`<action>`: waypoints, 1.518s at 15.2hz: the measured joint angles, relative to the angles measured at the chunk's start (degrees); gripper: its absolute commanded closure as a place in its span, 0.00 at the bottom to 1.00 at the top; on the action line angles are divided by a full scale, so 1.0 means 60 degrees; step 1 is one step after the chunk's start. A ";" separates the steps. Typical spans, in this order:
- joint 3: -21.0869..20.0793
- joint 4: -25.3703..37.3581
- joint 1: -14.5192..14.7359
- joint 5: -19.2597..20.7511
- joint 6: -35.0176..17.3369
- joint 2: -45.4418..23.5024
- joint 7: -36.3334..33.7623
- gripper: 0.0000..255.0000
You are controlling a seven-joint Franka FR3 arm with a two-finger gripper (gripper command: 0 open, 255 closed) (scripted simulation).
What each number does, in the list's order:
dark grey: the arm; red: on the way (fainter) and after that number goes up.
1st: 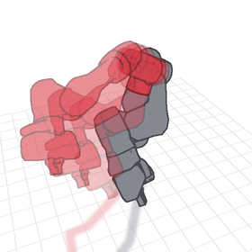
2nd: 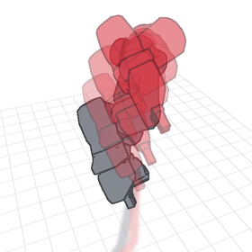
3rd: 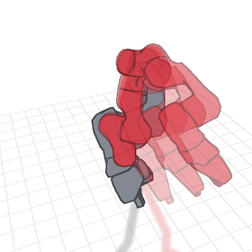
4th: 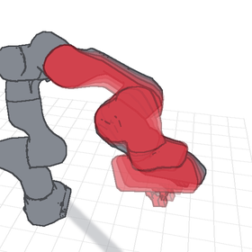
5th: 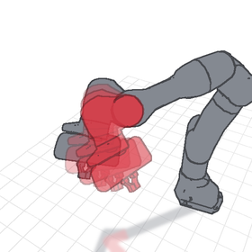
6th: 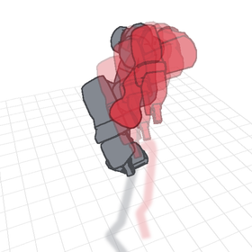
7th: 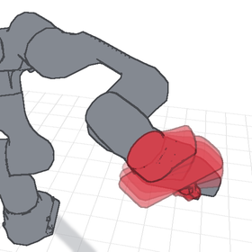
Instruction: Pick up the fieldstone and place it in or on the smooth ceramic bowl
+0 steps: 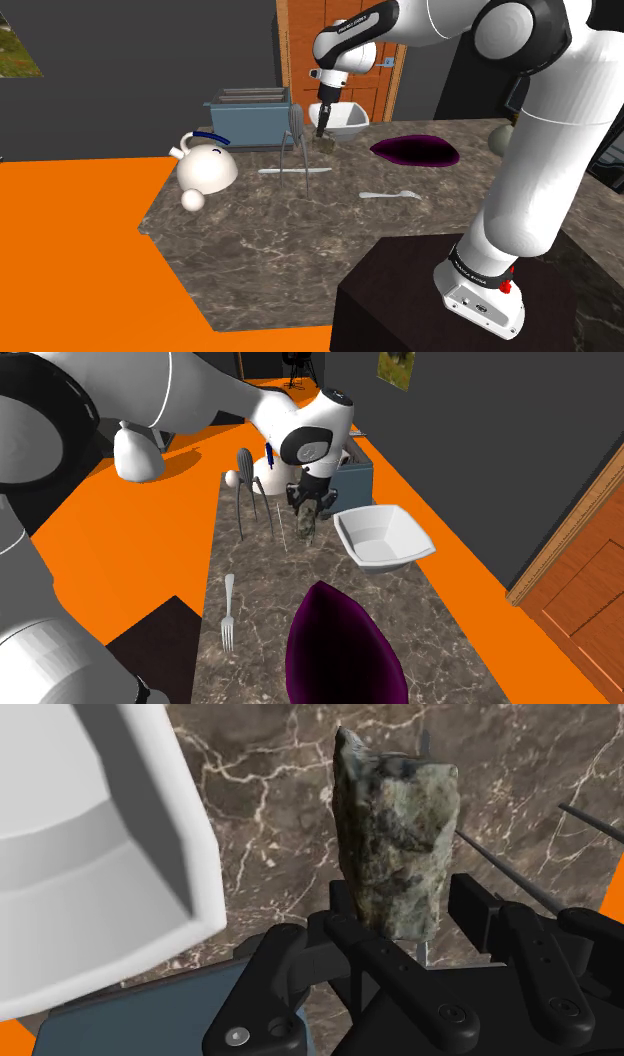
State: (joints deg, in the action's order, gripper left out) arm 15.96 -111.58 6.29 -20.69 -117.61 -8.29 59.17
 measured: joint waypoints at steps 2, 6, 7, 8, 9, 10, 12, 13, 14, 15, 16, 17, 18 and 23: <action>0.0010 0.0112 0.0004 0.0066 0.0193 0.0097 -0.0085 1.00; 0.0028 0.0419 0.0006 0.0188 0.0626 0.0258 -0.0259 1.00; 0.0033 0.0472 0.0007 0.0221 0.0731 0.0319 -0.0302 1.00; 0.0040 0.0566 0.0002 0.0245 0.0846 0.0345 -0.0335 1.00; 0.0049 0.0678 -0.0007 0.0265 0.0966 0.0355 -0.0362 1.00; 0.0052 0.0772 -0.0008 0.0289 0.1081 0.0382 -0.0403 1.00; 0.0053 0.0946 -0.0004 0.0330 0.1290 0.0434 -0.0486 1.00; 0.0059 0.1040 -0.0008 0.0354 0.1411 0.0465 -0.0521 1.00; 0.0063 0.1109 -0.0009 0.0379 0.1517 0.0511 -0.0558 1.00; 0.0064 0.1179 -0.0006 0.0404 0.1622 0.0554 -0.0600 1.00; 0.0074 0.1356 -0.0020 0.0413 0.1778 0.0535 -0.0627 1.00; 0.0080 0.1438 -0.0024 0.0433 0.1888 0.0568 -0.0657 1.00; 0.0083 0.1523 -0.0026 0.0452 0.2000 0.0601 -0.0692 1.00; 0.0368 0.2669 -0.0449 0.0278 0.2680 -0.0086 -0.0156 1.00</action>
State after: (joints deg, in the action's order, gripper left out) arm 18.17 -95.56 3.59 -19.02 -101.54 -8.81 58.24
